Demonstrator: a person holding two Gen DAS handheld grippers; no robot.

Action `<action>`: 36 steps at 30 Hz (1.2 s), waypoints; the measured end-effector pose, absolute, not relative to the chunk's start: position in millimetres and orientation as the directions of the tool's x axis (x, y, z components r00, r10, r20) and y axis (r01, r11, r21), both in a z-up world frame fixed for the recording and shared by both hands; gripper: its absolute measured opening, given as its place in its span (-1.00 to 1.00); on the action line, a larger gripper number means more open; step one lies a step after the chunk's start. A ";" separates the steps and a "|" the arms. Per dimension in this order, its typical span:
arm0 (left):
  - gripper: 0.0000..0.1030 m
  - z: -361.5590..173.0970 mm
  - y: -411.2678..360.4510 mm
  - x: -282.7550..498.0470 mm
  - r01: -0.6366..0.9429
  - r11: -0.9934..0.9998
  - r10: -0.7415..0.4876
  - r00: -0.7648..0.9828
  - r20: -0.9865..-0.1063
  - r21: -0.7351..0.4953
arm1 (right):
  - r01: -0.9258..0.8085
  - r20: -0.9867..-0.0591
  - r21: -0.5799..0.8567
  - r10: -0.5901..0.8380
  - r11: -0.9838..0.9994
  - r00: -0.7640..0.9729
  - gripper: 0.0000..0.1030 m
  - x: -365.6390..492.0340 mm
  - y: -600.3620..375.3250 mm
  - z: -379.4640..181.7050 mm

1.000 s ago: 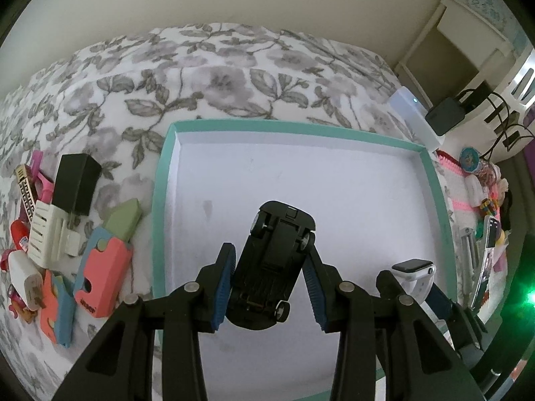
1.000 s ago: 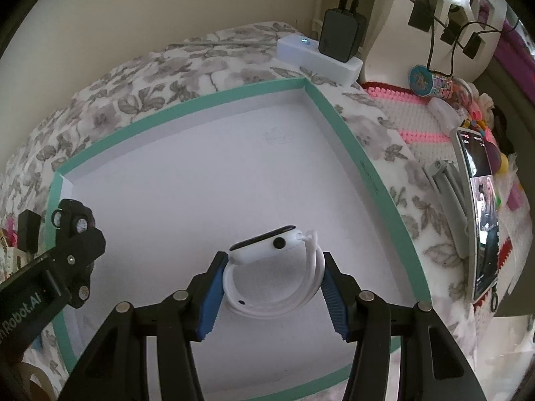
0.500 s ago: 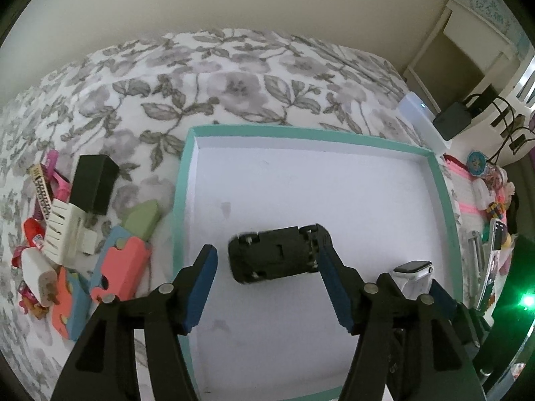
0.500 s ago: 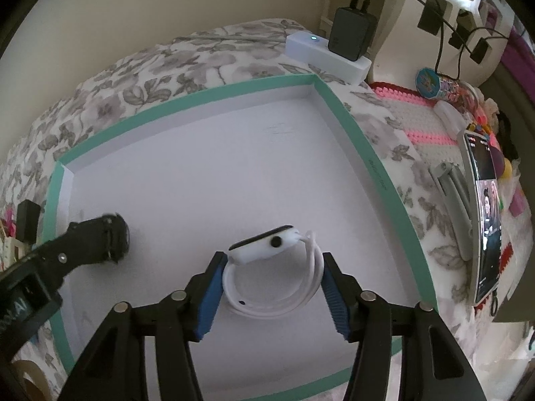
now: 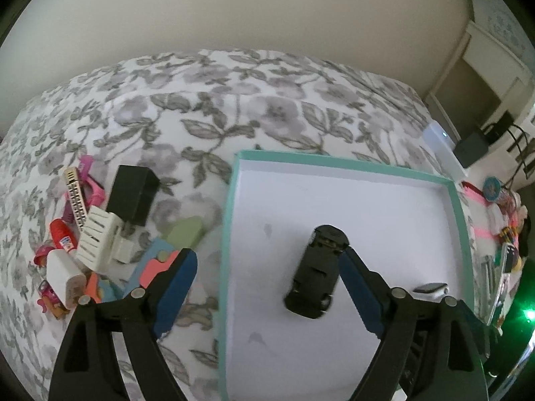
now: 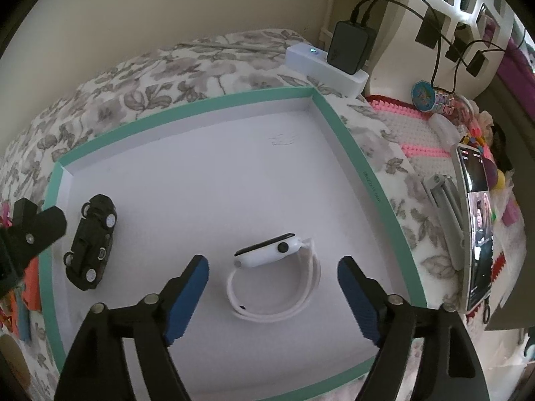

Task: Organize rigid objects
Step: 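Lift both open tools out of the tray toward the object pile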

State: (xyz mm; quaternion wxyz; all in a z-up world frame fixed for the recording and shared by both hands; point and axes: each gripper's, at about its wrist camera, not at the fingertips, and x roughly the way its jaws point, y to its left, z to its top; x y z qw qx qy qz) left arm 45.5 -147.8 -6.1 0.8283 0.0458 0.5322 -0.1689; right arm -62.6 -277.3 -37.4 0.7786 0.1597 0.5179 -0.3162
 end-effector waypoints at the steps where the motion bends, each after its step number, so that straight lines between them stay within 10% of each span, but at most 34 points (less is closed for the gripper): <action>1: 0.75 -5.8 -145.7 46.6 0.322 0.942 -0.225 0.385 -0.895 -0.099 | 0.656 -0.907 -0.079 -0.327 0.751 0.266 0.86 -62.4 -277.1 -37.4; 36: 0.92 44.4 -22.1 85.5 0.087 0.995 -0.086 0.562 -0.823 -0.044 | 0.545 -0.879 0.055 -0.218 0.836 0.423 1.00 -48.6 -245.6 -10.6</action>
